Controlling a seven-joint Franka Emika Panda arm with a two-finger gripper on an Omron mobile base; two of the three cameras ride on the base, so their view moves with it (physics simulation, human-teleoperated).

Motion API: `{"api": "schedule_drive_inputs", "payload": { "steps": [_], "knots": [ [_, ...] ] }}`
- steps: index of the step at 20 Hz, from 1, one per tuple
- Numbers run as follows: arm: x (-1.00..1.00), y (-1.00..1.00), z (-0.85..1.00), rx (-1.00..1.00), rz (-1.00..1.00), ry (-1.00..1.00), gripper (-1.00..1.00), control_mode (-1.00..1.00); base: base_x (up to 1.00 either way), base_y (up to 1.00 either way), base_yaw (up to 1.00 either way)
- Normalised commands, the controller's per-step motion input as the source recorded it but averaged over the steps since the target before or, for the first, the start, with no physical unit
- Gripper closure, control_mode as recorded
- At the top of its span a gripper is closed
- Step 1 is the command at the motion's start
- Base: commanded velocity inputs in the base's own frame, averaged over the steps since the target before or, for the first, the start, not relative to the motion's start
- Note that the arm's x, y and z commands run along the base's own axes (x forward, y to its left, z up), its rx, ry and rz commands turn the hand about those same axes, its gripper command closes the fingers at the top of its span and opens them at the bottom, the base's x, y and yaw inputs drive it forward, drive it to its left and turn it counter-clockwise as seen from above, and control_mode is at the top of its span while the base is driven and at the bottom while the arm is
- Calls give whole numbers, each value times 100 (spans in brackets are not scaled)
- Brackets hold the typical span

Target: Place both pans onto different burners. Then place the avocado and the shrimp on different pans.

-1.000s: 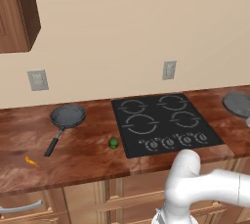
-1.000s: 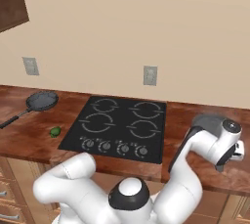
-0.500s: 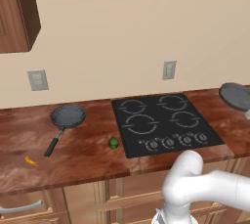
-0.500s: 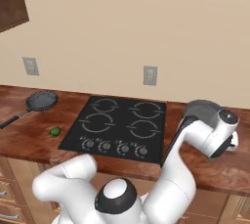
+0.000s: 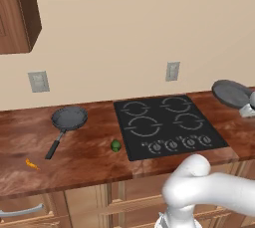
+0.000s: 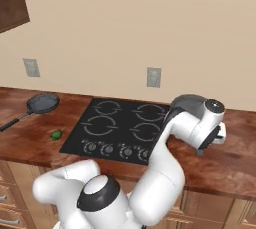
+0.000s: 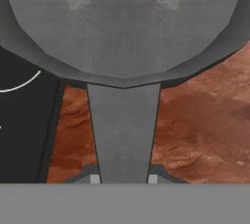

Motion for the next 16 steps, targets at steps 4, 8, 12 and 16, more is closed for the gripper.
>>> {"api": "schedule_drive_inputs", "payload": {
  "steps": [4, 8, 12, 16],
  "knots": [
    [-17, 49, 6, -1, 3, 0, 100, -100, 0, 0, 0],
    [-17, 44, 0, -4, 3, 0, 100, -100, 0, 0, 0],
    [-16, 50, 0, -10, 3, 0, 100, -100, 0, 0, 0],
    [-16, 51, 0, -11, 3, 0, 100, -100, 0, 0, 0]
  ]
}}
